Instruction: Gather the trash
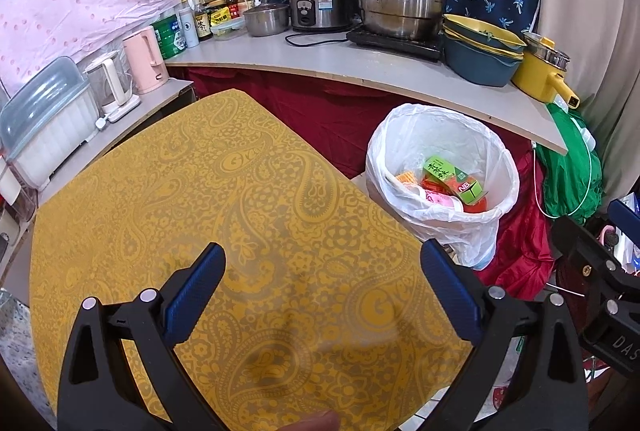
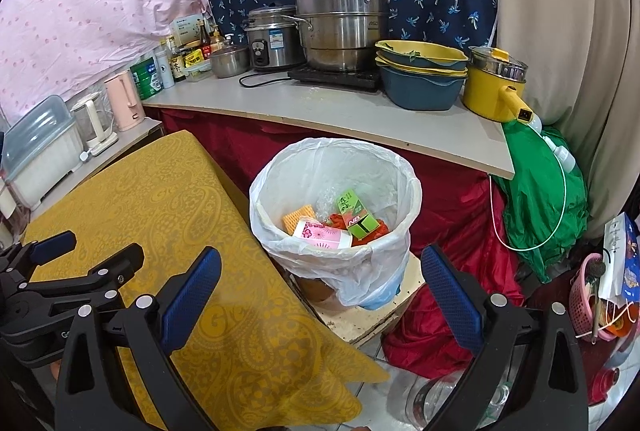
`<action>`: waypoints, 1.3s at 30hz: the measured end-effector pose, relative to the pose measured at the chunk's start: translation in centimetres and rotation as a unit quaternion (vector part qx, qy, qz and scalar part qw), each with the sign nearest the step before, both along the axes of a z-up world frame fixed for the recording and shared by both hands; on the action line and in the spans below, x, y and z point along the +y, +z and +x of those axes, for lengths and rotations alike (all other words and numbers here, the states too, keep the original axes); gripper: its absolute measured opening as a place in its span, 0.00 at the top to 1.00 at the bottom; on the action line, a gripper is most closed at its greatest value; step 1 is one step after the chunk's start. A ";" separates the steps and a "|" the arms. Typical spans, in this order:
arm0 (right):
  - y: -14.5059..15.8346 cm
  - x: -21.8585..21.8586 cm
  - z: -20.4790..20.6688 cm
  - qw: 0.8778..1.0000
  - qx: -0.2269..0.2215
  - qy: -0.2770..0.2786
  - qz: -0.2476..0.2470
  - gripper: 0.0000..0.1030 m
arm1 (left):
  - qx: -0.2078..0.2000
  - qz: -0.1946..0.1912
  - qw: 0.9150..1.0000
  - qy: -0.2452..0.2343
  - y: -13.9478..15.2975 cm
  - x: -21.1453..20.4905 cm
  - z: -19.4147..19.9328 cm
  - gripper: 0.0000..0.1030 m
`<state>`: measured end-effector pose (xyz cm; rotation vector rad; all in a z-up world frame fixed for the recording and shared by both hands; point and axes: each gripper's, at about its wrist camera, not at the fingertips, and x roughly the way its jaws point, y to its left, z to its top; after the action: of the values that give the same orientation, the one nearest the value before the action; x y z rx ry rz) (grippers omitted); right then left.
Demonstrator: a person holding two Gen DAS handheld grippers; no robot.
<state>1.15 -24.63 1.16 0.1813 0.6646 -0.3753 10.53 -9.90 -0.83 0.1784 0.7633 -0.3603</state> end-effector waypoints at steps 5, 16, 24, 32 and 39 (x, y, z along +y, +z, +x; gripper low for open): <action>-0.6 0.3 -0.2 1.000 0.005 -0.002 -0.003 0.06 | 0.002 0.001 1.000 0.001 -0.2 -0.2 0.0 0.09; -0.9 -0.6 0.0 1.000 0.008 -0.003 0.000 0.06 | 0.008 0.000 1.000 0.005 -0.6 -0.3 0.2 0.09; -1.3 -1.0 -0.4 1.000 0.009 -0.012 0.003 0.06 | 0.008 0.004 1.000 0.006 -0.7 -0.4 0.1 0.09; -1.3 -1.1 -0.4 1.000 0.008 -0.011 0.004 0.06 | 0.001 0.001 1.000 -0.001 -0.1 -0.7 -0.3 0.09; -1.2 -1.1 -0.6 1.000 0.007 -0.014 0.005 0.06 | -0.006 0.000 1.000 -0.005 0.4 -1.0 -0.6 0.09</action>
<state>0.55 -25.77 -0.02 0.1970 0.6779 -0.4010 9.96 -10.92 -0.46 0.1832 0.7516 -0.3687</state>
